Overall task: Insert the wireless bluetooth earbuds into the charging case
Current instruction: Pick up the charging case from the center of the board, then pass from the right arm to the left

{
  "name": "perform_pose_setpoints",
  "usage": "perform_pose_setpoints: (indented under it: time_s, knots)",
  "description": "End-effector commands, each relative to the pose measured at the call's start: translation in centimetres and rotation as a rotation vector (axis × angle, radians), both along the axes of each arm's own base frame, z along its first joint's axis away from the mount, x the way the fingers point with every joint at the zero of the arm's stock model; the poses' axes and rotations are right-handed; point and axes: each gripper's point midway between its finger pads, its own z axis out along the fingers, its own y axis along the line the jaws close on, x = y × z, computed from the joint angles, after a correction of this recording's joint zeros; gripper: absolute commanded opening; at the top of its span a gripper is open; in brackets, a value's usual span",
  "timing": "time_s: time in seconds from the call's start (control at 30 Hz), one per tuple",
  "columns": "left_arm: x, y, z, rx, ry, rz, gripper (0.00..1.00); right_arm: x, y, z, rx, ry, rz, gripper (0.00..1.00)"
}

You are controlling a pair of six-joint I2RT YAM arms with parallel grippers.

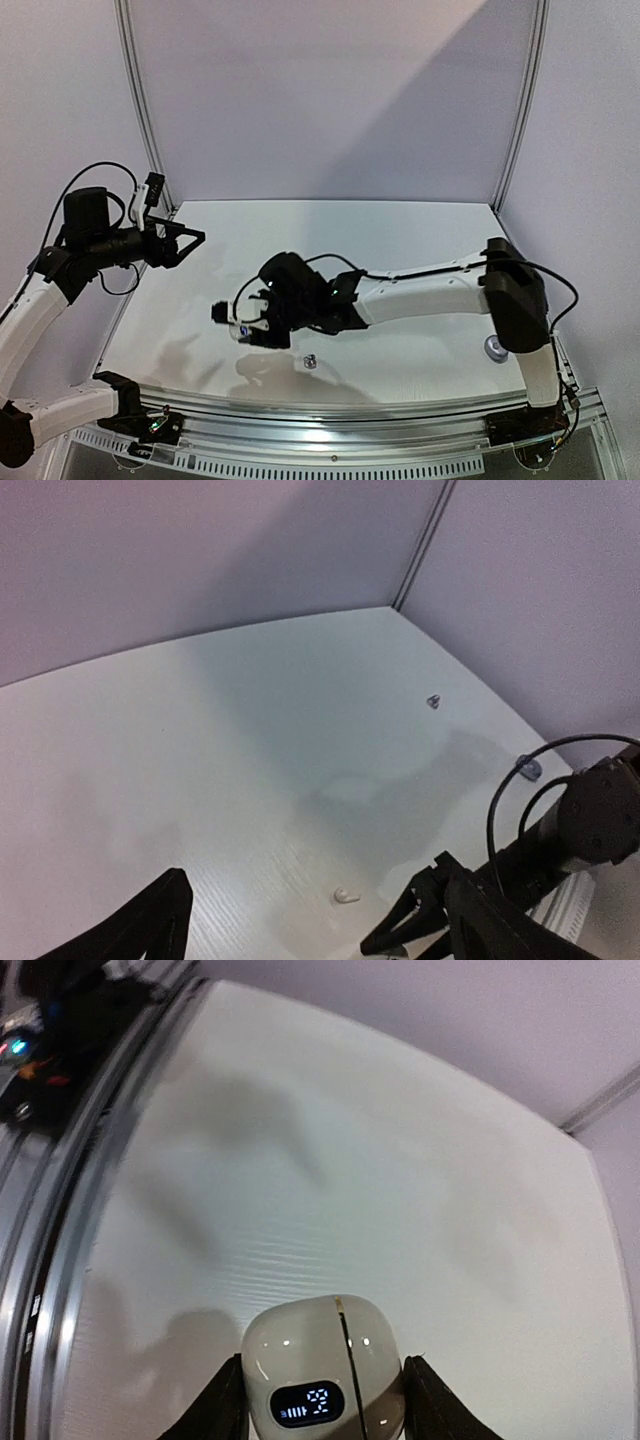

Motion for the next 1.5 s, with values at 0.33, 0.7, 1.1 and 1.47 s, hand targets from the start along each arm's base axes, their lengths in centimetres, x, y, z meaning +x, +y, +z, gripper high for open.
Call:
perform_pose_setpoints:
  time_s: [0.33, 0.7, 1.1, 1.47]
  knots:
    - [-5.9, -6.9, 6.6, -0.289, -0.078, -0.471, 0.86, 8.1, -6.5, 27.0, 0.477, -0.575, -0.581, 0.16]
    - [-5.2, -8.5, 8.1, -0.352, -0.066, -0.490, 0.78, 3.7, -4.2, 28.0, 0.485, -0.721, -0.352, 0.16]
    - [-6.0, -9.6, 8.5, -0.357, -0.061, -0.559, 0.45, 2.6, -3.0, 28.0, 0.484, -0.755, -0.291, 0.15]
    - [-6.1, -9.8, 8.8, -0.358, -0.061, -0.565, 0.10, 2.0, -2.5, 27.7, 0.481, -0.767, -0.267, 0.15]
